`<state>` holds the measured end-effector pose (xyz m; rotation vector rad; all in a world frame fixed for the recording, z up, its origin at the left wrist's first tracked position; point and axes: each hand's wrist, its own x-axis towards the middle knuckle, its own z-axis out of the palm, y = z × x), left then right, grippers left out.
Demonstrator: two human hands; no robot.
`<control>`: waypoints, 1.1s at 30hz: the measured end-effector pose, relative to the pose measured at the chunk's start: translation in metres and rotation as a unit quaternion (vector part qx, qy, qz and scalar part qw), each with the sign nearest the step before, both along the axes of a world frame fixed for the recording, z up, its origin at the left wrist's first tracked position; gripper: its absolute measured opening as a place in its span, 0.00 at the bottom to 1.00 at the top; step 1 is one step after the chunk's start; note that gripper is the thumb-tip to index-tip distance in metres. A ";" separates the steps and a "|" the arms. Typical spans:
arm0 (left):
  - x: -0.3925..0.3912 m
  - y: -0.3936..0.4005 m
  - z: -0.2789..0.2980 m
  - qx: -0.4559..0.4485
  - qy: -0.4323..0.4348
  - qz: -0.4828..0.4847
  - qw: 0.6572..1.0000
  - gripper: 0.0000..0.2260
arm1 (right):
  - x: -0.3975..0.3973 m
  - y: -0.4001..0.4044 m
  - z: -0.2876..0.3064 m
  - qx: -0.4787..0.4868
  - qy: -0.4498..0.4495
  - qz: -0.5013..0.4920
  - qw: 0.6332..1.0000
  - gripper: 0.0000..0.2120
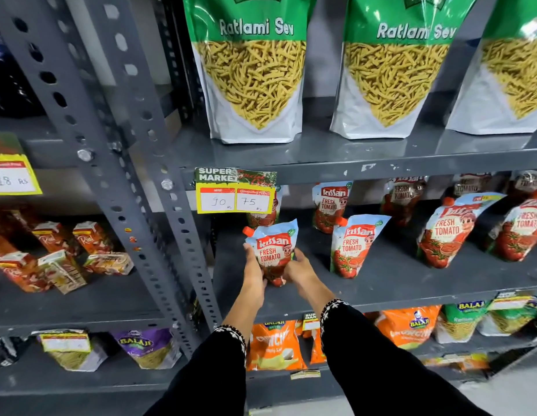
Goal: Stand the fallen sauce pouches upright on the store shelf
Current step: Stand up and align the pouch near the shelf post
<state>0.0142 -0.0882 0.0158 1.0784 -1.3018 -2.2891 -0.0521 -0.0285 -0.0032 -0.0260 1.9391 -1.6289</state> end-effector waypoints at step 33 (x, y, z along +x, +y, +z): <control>0.026 0.076 -0.011 -0.338 -0.144 0.025 0.930 0.22 | 0.016 0.097 0.000 0.226 0.234 0.107 0.940 0.31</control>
